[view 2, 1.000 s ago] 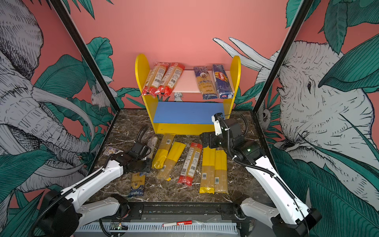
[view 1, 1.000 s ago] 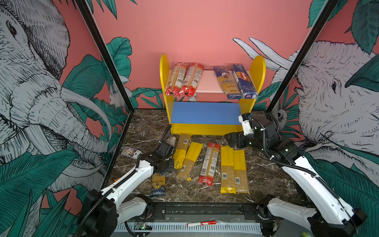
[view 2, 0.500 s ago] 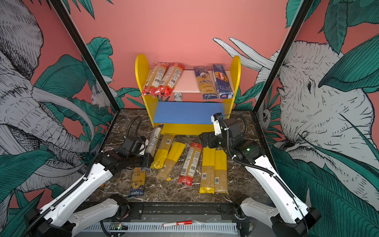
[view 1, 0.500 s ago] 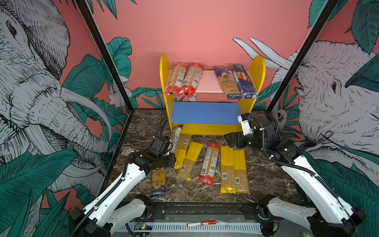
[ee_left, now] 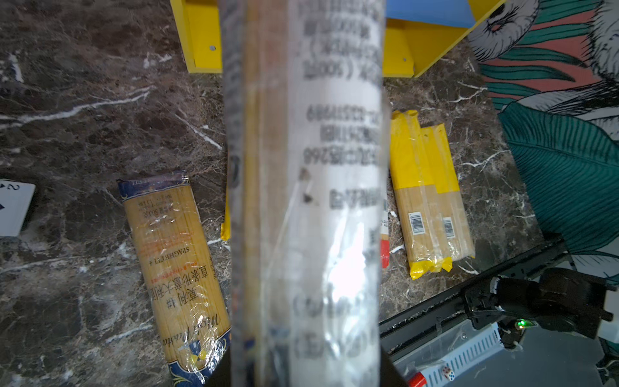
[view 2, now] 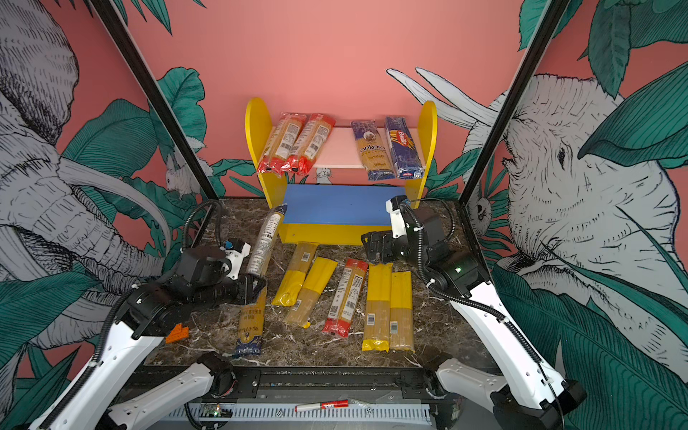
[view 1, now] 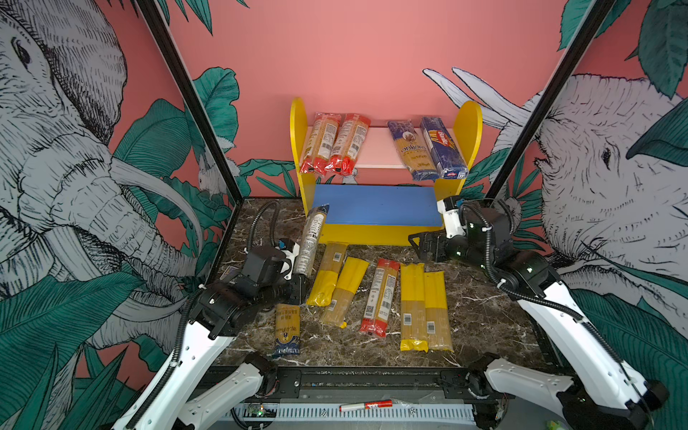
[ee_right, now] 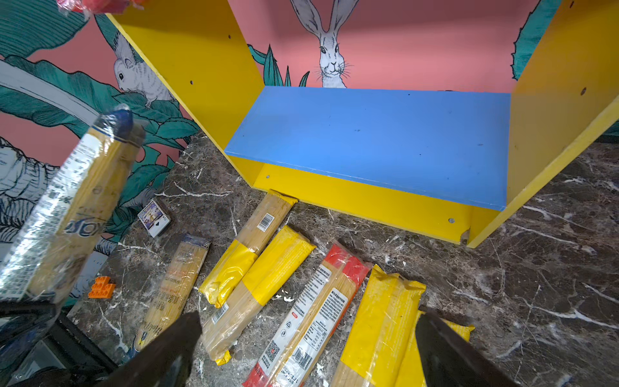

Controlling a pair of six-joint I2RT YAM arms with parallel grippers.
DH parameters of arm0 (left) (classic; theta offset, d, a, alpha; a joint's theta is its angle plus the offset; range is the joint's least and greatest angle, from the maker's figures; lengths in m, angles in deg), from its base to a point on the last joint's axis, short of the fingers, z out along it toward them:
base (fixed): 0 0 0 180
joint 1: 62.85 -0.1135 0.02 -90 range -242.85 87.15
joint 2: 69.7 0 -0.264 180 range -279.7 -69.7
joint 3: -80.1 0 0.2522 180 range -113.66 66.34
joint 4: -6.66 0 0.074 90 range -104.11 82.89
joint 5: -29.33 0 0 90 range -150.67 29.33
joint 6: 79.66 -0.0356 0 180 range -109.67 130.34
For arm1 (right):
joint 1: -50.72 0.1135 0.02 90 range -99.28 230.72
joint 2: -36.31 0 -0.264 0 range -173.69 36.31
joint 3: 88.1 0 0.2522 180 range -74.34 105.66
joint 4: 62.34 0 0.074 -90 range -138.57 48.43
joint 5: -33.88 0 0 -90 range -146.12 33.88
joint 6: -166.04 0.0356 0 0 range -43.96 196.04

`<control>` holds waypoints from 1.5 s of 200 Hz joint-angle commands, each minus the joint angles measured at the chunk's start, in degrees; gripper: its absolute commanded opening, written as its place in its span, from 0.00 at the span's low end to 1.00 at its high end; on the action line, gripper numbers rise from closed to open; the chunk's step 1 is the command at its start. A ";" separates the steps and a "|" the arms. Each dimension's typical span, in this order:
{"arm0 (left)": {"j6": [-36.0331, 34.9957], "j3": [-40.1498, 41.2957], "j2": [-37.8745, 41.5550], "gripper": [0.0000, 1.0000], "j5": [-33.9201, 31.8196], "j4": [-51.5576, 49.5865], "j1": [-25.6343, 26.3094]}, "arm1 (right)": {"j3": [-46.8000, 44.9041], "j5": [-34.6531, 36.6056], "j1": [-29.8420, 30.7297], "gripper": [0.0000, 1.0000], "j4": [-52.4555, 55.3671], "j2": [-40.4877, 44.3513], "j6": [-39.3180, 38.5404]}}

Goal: Arrange pasta packages on shelves
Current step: Pick up the pasta bag from the pasta bags, then place the pasta bag on the shelf.

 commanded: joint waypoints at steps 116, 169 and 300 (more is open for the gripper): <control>-7.80 -28.12 -7.50 0.00 -0.07 6.27 0.12 | 7.96 0.89 -0.20 0.99 1.34 -2.19 -0.15; -9.61 -43.10 -24.12 0.00 4.56 12.88 0.10 | 10.72 2.15 -0.22 0.99 4.10 -0.88 -1.93; -13.77 -85.02 -63.99 0.00 -3.96 25.41 0.47 | 12.95 6.88 -0.21 0.99 9.32 1.16 -2.03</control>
